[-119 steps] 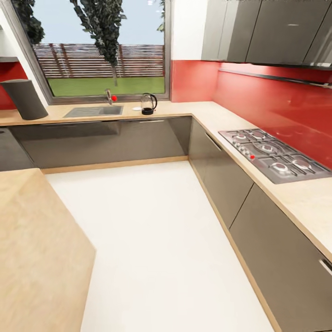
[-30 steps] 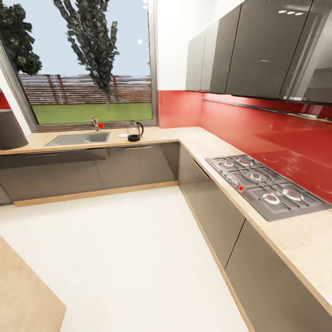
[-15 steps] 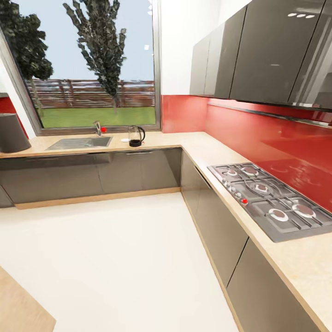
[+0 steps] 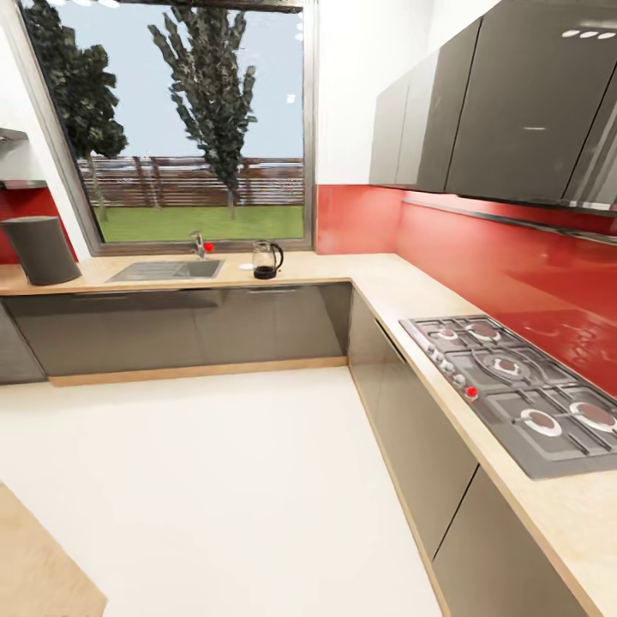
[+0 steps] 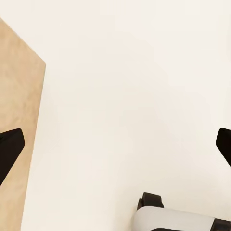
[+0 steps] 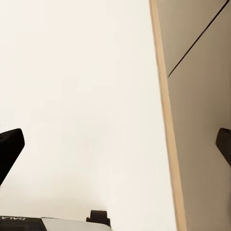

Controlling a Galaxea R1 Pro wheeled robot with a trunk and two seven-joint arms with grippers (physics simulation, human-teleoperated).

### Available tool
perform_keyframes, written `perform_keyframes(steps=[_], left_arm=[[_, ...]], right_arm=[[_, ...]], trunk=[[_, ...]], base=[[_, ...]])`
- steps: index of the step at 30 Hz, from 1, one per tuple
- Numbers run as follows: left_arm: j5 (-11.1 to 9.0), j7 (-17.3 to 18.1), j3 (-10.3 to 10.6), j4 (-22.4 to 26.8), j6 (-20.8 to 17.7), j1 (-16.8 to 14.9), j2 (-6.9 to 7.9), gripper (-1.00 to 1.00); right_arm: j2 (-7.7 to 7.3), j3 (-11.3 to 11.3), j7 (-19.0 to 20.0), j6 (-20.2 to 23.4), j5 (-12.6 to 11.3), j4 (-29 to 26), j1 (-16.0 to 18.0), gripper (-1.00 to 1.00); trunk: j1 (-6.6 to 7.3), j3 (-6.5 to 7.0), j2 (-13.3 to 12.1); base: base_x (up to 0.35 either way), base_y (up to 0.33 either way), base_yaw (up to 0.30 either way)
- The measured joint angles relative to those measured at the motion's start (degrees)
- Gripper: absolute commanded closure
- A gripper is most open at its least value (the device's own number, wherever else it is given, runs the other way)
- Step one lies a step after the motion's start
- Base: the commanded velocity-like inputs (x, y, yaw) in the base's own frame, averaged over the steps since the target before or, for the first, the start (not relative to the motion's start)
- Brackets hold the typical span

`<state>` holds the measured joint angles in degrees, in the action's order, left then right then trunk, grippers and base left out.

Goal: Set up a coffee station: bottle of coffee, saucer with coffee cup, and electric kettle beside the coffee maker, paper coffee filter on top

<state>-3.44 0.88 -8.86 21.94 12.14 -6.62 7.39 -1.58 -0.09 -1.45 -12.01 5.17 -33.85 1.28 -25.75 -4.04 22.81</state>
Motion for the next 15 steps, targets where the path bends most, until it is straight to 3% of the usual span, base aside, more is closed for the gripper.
perform_keyframes(steps=[5, 15], left_arm=[[0.0, 0.0, -0.1, 0.0, 0.0, 0.0, 0.00, -1.00], [-0.1, 0.0, -0.3, 0.0, 0.0, 0.0, 0.00, -1.00]], right_arm=[[0.00, 0.0, 0.0, -0.1, 0.0, 0.4, 0.0, -1.00], [0.00, 0.0, 0.0, -0.1, 0.0, 0.5, 0.0, -1.00]], trunk=[[0.02, 0.44, 0.0], [0.03, 1.32, 0.0]], base=[[0.193, 0.000, 0.129], [0.316, 0.067, 0.128]])
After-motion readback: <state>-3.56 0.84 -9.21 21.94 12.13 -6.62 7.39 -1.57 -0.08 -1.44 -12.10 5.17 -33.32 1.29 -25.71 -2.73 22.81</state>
